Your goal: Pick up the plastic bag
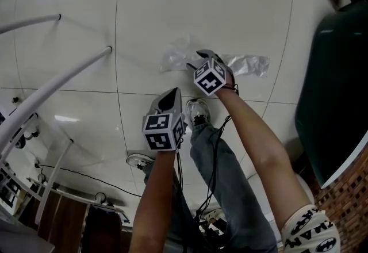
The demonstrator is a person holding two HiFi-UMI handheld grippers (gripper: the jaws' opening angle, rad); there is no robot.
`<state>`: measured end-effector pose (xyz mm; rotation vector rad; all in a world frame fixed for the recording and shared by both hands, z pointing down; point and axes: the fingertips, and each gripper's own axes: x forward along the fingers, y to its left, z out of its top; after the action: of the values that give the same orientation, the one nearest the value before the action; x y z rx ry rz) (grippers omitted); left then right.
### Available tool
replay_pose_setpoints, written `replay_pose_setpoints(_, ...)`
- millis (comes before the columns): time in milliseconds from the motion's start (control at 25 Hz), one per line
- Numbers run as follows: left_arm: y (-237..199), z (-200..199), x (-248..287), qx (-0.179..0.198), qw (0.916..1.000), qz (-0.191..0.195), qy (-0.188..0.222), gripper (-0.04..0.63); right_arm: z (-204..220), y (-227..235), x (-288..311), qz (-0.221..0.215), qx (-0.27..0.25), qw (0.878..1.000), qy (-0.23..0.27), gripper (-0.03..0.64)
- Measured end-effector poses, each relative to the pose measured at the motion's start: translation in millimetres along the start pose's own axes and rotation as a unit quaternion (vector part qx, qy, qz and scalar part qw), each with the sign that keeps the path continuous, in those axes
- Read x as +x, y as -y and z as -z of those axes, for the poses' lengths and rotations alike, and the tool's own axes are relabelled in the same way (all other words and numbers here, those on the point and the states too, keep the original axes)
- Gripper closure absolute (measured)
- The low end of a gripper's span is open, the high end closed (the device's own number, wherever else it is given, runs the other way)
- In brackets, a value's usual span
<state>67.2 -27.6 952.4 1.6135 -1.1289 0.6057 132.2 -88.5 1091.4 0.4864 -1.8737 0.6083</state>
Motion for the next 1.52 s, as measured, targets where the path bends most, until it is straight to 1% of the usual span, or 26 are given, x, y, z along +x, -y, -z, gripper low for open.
replay_pose_setpoints(120,-8.1,4.3,2.5,-0.019,0.9998,-0.001,0.008,0.595,1.1,-0.1,17.2,0.003,-0.038,0.999,-0.017,0.37)
replay_pose_setpoints(240,-11.1,12.4,4.7,-0.024,0.9997,0.002,0.006,0.595,10.7,0.4,35.2,0.005,-0.066,0.997,-0.04,0.37)
replay_pose_setpoints(440,-13.8,21.4,1.7,-0.035,0.9993,0.006,0.006,0.595,20.8,7.3,51.7,0.012,-0.078,0.994,-0.072,0.371)
replay_pose_setpoints(520,-16.7,22.9,-0.2,-0.039,0.9992,0.005,0.008,0.595,22.2,8.6,53.2,0.022,-0.098,0.992,-0.077,0.373)
replay_pose_setpoints(600,-18.9,24.0,-1.2,-0.042,0.9991,0.005,0.009,0.595,22.6,8.9,53.7,0.037,-0.127,0.988,-0.084,0.397)
replay_pose_setpoints(680,-21.4,24.8,-2.6,-0.043,0.999,0.004,0.01,0.595,22.0,7.4,54.1,0.045,-0.134,0.986,-0.091,0.409)
replay_pose_setpoints(720,-23.0,25.3,-3.6,-0.045,0.9989,0.003,0.01,0.595,21.6,5.5,54.5,0.046,-0.133,0.986,-0.092,0.425)
replay_pose_setpoints(760,-24.2,26.0,-4.4,-0.047,0.9988,0.002,0.01,0.595,21.8,3.2,55.2,0.046,-0.134,0.986,-0.092,0.493)
replay_pose_setpoints(840,-24.4,28.1,-4.6,-0.049,0.9987,0.001,0.009,0.595,24.1,1.4,56.8,0.047,-0.132,0.986,-0.089,0.533)
replay_pose_setpoints(880,-24.2,29.5,-4.6,-0.048,0.9988,0.0,0.008,0.595,25.4,2.6,57.4,0.048,-0.127,0.987,-0.088,0.535)
replay_pose_setpoints(920,-24.4,30.9,-5.0,-0.046,0.9989,-0.001,0.007,0.595,26.4,4.7,57.8,0.048,-0.118,0.988,-0.088,0.591)
replay_pose_setpoints(1000,-27.4,33.3,-7.9,-0.044,0.999,-0.005,0.006,0.595,27.4,6.3,58.4,0.043,-0.104,0.989,-0.094,0.597)
replay_pose_setpoints(1080,-30.9,33.6,-12.7,-0.05,0.9987,-0.01,0.005,0.595,27.8,4.9,56.1,0.03,-0.085,0.99,-0.104,0.598)
replay_pose_setpoints(1160,-28.0,30.3,-18.5,-0.055,0.9984,-0.012,0.002,0.595,23.6,2.4,41.7,0.022,-0.048,0.994,-0.092,0.601)
replay_pose_setpoints(1240,-18.6,23.3,-28.7,-0.051,0.9986,-0.014,0.0,0.595,13.9,-6.1,12.9,0.016,-0.007,0.998,-0.057,0.601)
replay_pose_setpoints(1320,-6.4,10.6,-44.5,-0.043,0.999,-0.013,0.005,0.595,3.0,-21.4,-23.0,0.004,0.032,0.999,-0.019,0.603)
replay_pose_setpoints(1400,7.0,-7.0,-63.0,-0.036,0.9992,-0.011,0.016,0.595,-15.2,-35.9,-63.2,-0.006,0.067,0.997,0.025,0.603)
replay_pose_setpoints(1520,34.3,-30.4,-97.9,-0.01,0.9996,-0.003,0.028,0.595,-43.9,-52.7,-133.1,-0.005,0.11,0.989,0.095,0.603)
